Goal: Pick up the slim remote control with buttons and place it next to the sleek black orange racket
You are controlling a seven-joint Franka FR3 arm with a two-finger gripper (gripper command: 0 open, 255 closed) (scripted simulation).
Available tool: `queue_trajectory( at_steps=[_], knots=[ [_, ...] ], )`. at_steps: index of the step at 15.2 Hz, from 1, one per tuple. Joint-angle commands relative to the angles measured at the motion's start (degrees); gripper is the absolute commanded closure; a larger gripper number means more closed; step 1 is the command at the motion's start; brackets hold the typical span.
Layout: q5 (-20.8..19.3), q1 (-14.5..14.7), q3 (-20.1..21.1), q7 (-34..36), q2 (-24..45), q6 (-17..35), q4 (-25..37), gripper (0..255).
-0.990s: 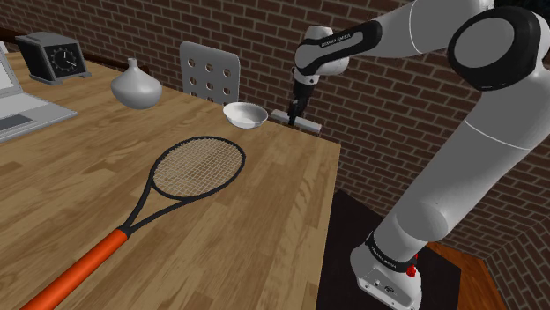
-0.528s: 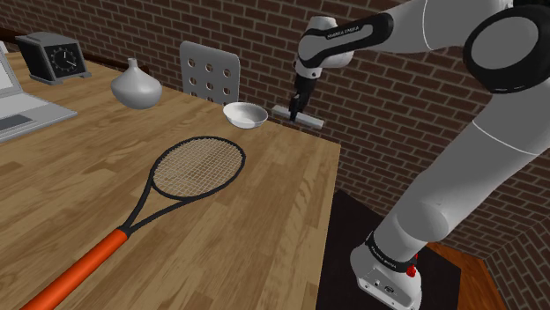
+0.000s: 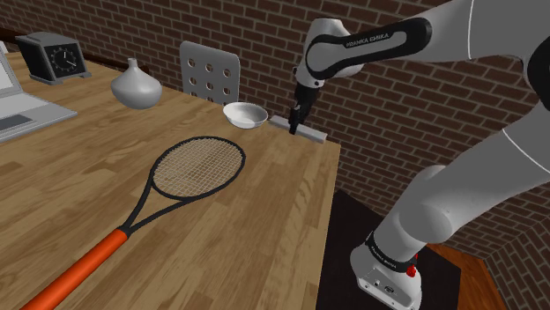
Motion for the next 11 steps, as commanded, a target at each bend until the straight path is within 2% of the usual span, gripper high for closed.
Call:
queue_trajectory(
  at_steps=[1,10,11],
  knots=[
    [0.3,0.9,1.7,2.5,-3.0,0.0,-3.0,255],
    [4.8,6.4,10.2,13.5,-16.0,-2.3,-13.4,255],
    [4.8,6.4,10.2,13.5,-15.7,-1.4,-14.0,255]
  ],
)
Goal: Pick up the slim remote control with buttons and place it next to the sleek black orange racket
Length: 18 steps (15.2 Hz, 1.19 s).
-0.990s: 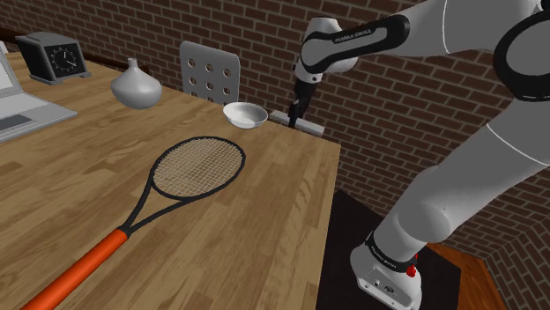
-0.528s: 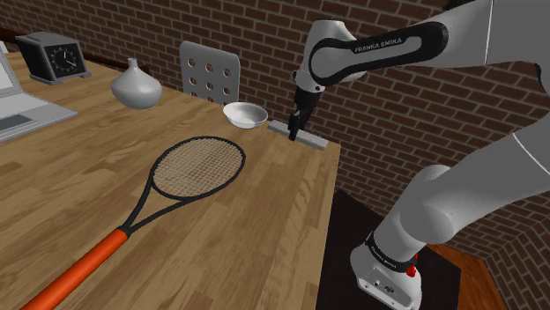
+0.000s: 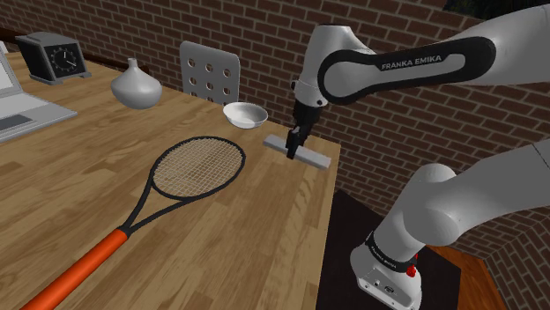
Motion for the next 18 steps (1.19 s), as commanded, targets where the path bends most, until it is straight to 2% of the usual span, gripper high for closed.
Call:
queue_trajectory(
  at_steps=[1,18],
  knots=[
    [0.4,0.4,0.6,0.7,-0.5,1.2,-1.7,255],
    [1.0,0.5,1.2,0.4,7.3,17.3,-9.9,255]
  ],
)
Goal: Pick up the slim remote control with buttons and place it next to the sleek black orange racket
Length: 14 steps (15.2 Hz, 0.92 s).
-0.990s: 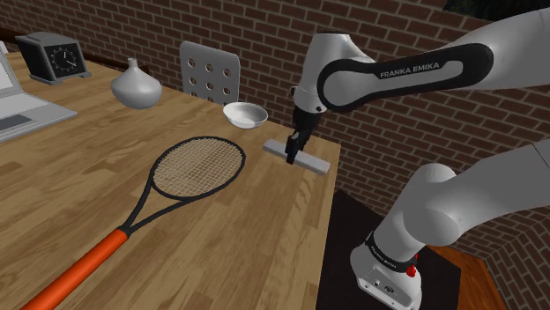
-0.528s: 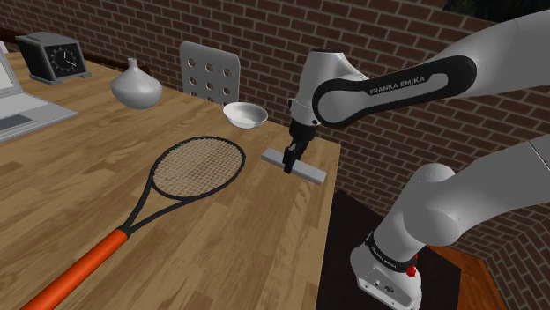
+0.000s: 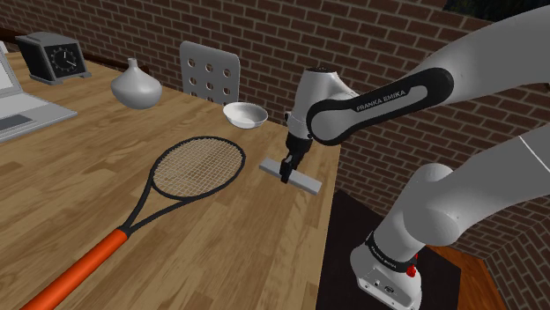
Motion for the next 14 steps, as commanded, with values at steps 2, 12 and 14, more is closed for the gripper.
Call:
queue_trajectory(
  at_steps=[2,12,14],
  knots=[
    [0.1,0.0,0.1,0.0,1.0,1.9,-0.8,255],
    [0.1,0.0,0.1,0.0,1.1,1.9,-0.8,0],
    [0.1,0.0,0.1,0.0,1.1,1.9,-0.8,0]
  ],
)
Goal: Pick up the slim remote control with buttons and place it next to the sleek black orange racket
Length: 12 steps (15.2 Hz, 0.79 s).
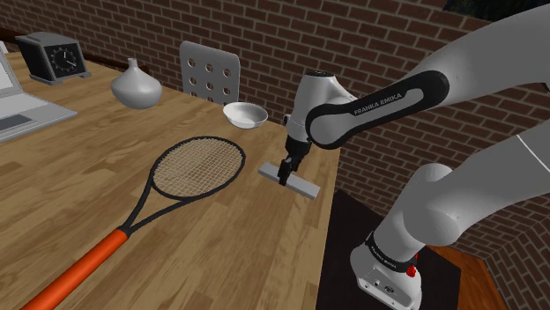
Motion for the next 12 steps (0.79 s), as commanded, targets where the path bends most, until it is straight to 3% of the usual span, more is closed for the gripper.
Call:
queue_trajectory(
  at_steps=[1,4,12],
  knots=[
    [-0.1,0.0,-0.1,0.0,-1.6,-2.5,0.9,0],
    [-0.4,-0.1,-0.5,0.0,-5.3,-9.3,4.1,0],
    [-0.4,-0.1,-0.5,0.0,-5.3,-9.3,4.1,0]
  ],
)
